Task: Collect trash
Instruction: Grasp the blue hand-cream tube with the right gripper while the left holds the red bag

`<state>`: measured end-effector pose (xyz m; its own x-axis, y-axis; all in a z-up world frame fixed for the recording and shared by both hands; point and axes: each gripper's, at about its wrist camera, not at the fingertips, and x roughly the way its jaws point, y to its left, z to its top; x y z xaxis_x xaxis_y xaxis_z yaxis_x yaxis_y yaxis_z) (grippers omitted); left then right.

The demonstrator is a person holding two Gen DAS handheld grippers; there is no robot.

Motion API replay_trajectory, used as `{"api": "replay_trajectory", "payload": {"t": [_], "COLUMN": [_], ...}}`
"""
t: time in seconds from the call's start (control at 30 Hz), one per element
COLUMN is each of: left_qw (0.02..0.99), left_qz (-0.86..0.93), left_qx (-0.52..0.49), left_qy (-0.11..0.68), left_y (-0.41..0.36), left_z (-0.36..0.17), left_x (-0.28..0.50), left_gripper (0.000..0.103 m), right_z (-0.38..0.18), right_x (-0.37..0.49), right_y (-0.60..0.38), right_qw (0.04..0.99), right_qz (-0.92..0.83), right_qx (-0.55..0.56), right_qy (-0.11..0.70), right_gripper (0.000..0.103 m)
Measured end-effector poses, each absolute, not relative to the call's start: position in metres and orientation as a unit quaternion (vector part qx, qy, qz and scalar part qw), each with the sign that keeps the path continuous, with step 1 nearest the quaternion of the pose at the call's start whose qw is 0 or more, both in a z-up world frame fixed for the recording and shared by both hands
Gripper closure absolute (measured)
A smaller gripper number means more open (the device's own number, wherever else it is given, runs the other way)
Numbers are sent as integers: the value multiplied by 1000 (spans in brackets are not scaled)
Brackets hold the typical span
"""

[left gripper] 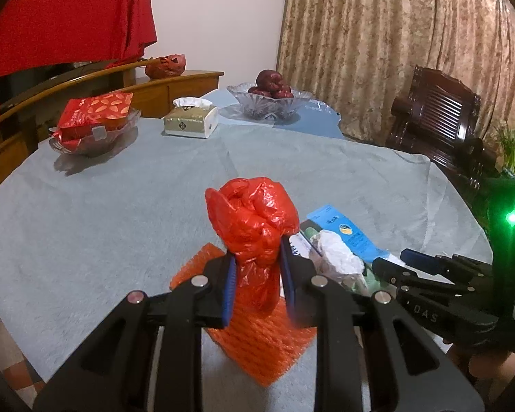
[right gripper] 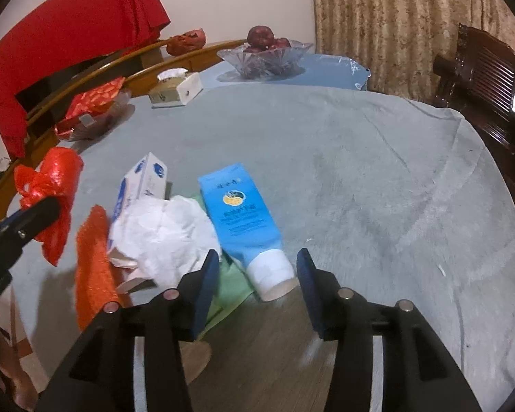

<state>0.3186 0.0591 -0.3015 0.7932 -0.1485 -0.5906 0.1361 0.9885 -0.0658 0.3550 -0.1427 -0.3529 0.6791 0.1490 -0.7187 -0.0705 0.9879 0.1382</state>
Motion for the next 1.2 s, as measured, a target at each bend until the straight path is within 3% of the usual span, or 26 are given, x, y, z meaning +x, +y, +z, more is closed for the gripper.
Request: {"api": "replay_trajectory", "payload": {"t": [0.23,0.37,0.8,1.2], "left_qw": [943,941,940,942], "left_qz": [-71,-73,-87,-115], "left_qx": [-11,-12,-4,3], "left_qy": [324,330,330,315], "left_y": [61,61,48,4], "left_z": [-312,-316,-310,-271], "left_x": [328,331,323,287], "left_gripper": [81,81,81,81], "right_z": [-369,-369,-330,-266], "right_x": [369,370,335,274], "right_y": [-143,-144,-167,-203], "right_qw": [907,903,916,935], "right_qz": [75,93,82,55], "right_qx": [38,48,71,86], "right_qy": [414,418,385,340], "right_gripper": [55,72,72,72]}}
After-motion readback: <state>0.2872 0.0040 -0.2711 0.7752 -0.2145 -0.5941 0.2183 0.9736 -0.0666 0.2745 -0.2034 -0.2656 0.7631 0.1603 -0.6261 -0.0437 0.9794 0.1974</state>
